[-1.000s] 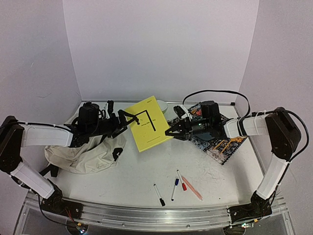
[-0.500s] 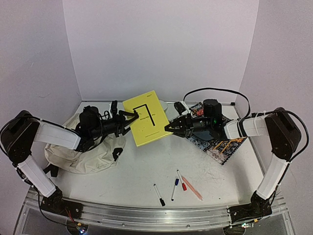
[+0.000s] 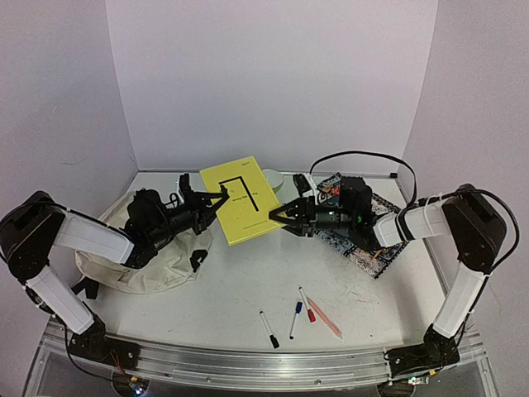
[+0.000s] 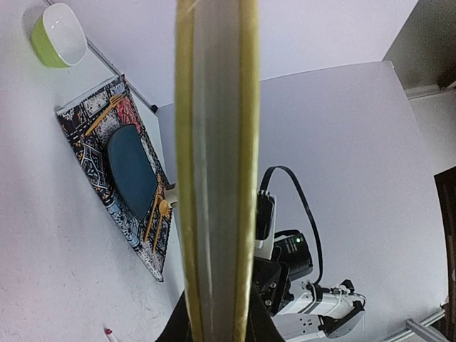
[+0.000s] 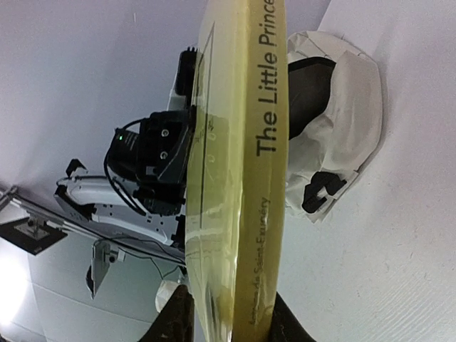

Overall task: Pack the student bag
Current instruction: Pick up the largest pocket of the bag from the student bag.

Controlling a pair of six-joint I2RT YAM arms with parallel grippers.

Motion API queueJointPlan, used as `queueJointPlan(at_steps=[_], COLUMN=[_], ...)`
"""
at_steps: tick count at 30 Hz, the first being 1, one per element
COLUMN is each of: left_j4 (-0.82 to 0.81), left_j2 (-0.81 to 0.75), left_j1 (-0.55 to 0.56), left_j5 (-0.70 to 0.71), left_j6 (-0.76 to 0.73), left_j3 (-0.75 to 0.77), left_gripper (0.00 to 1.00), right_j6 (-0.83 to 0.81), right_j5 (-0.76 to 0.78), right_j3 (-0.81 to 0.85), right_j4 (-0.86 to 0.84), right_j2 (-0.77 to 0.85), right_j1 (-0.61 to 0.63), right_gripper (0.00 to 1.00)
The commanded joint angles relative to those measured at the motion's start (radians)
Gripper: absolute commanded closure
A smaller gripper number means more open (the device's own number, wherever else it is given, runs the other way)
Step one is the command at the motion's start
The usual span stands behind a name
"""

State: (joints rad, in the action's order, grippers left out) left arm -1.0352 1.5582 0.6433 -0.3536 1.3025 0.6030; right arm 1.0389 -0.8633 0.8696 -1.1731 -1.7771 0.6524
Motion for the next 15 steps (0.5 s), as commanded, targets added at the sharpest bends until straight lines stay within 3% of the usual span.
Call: queueJointPlan(at_steps=[1, 9, 15], left_j4=[-0.119, -0.278, -0.366], left_j2=[-0.057, -0.006, 0.061], left_j1=[0.056, 0.132, 0.153], left_j5=[0.164, 0.340, 0.369], left_j6=[0.023, 0.073, 0.100], left_j3=[0.001, -0.048, -0.056], left_gripper=[1.00, 1.00, 1.00], right_j6=[0.051, 0.206, 0.252], right_j5=[0.161, 0.310, 0.325], right_j3=[-0.029, -0.091, -0.103], right_j4=[-0.261, -0.563, -0.688], right_j2=[0.025, -0.042, -0.074], right_j1=[0.078, 0.122, 0.124], right_gripper=[0.59, 0.60, 0.84])
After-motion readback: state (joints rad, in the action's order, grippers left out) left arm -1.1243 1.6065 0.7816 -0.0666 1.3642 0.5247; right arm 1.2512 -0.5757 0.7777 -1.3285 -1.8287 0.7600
